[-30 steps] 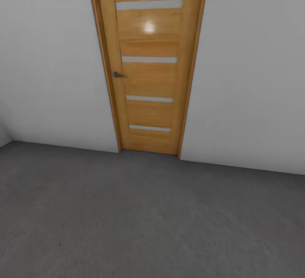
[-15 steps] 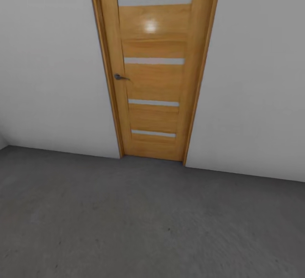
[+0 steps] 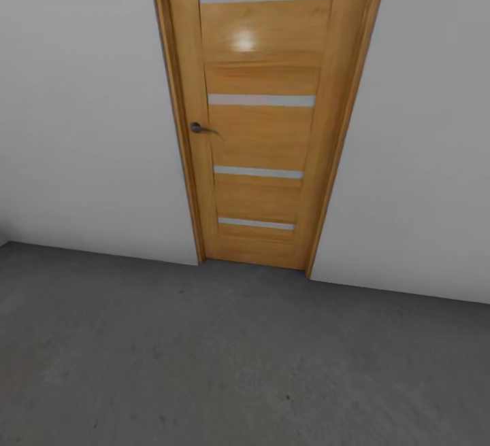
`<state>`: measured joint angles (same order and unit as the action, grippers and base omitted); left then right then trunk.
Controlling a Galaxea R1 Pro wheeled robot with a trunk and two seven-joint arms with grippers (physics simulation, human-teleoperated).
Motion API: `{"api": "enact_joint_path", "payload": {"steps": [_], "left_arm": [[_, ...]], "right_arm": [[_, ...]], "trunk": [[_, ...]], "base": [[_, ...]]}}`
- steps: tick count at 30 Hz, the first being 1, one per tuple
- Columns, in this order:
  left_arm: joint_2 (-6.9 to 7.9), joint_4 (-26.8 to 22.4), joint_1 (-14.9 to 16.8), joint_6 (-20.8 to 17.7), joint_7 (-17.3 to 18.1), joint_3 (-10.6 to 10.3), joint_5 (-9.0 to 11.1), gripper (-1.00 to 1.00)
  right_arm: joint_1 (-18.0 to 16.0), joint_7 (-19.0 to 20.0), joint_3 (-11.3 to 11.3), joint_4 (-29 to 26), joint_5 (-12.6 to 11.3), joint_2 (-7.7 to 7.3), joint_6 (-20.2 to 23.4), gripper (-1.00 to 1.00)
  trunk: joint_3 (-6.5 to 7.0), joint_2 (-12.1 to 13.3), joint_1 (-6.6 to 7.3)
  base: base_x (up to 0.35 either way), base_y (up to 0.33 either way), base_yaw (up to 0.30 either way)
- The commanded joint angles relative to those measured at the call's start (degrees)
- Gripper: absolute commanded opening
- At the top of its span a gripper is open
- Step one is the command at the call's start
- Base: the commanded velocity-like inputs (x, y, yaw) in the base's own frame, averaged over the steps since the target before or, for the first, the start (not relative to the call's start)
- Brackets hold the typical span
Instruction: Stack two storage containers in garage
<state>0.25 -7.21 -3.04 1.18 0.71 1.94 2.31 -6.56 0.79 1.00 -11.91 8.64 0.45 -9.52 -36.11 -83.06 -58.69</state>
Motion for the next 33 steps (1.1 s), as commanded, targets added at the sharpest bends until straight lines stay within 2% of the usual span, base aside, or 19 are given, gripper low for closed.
{"api": "enact_joint_path", "payload": {"steps": [1, 33], "left_arm": [[-0.02, -0.1, 0.0, 0.1, 0.1, 0.2, 0.2, 1.00], [-0.03, -0.1, 0.0, 0.1, 0.1, 0.2, 0.2, 1.00]], "right_arm": [[0.0, 0.0, 0.1, 0.0, 0.2, -0.01, -0.2, 1.00], [0.0, 0.0, 0.1, 0.0, 0.2, 0.00, -0.2, 1.00]], "trunk": [[-0.04, 0.0, -0.03], [-0.04, 0.0, -0.03]], "base": [[0.311, 0.212, 0.000], [0.307, 0.216, 0.000]]}}
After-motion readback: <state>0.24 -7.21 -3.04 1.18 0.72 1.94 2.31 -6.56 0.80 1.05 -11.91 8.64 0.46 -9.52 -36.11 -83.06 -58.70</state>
